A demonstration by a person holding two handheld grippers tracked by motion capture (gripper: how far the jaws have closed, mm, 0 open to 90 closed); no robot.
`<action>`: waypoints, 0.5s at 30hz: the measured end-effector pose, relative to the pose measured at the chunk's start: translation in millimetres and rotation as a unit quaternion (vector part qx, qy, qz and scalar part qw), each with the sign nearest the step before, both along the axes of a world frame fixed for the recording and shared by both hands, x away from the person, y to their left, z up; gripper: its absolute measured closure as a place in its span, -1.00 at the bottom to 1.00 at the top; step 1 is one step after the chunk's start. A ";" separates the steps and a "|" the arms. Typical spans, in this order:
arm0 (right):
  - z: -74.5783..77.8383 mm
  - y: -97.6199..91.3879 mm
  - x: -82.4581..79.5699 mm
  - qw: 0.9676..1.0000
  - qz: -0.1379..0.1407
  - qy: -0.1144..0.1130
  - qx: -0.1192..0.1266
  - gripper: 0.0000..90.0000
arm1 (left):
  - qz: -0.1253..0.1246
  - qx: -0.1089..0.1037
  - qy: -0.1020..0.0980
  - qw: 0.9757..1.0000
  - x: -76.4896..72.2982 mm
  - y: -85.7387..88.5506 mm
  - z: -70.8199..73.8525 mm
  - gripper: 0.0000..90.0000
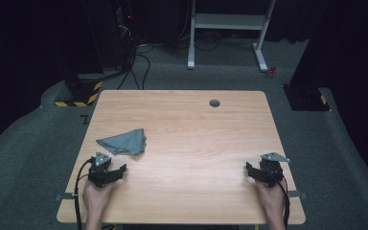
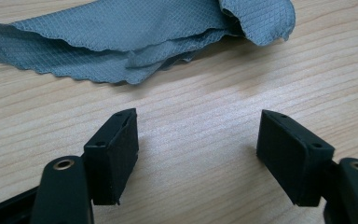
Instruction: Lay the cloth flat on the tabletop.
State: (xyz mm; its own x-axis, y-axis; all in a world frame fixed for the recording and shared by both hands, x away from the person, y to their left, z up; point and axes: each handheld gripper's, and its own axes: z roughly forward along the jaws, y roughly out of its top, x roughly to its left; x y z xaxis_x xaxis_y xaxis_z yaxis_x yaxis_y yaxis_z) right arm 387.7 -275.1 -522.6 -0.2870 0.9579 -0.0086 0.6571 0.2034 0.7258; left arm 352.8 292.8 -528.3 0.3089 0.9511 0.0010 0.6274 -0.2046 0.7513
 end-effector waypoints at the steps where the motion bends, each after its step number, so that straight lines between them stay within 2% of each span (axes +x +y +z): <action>1: 0.0 0.0 0.0 1.000 0.000 0.000 0.000 -0.32 | 0.000 -0.003 0.001 1.000 0.0 -0.5 -0.2 -0.35; 15: 0.0 0.0 0.0 1.000 0.001 0.000 0.000 -0.33 | -0.016 0.001 0.008 1.000 1.5 -2.9 -0.5 -0.56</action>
State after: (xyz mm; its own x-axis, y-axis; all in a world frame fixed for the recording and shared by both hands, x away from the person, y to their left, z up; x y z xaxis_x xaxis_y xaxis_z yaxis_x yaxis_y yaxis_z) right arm 387.7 -275.1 -522.6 -0.2887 0.9574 -0.0095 0.6567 0.2052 0.7256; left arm 354.3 289.9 -528.8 0.3387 0.9409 -0.0014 0.6323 -0.2265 0.7409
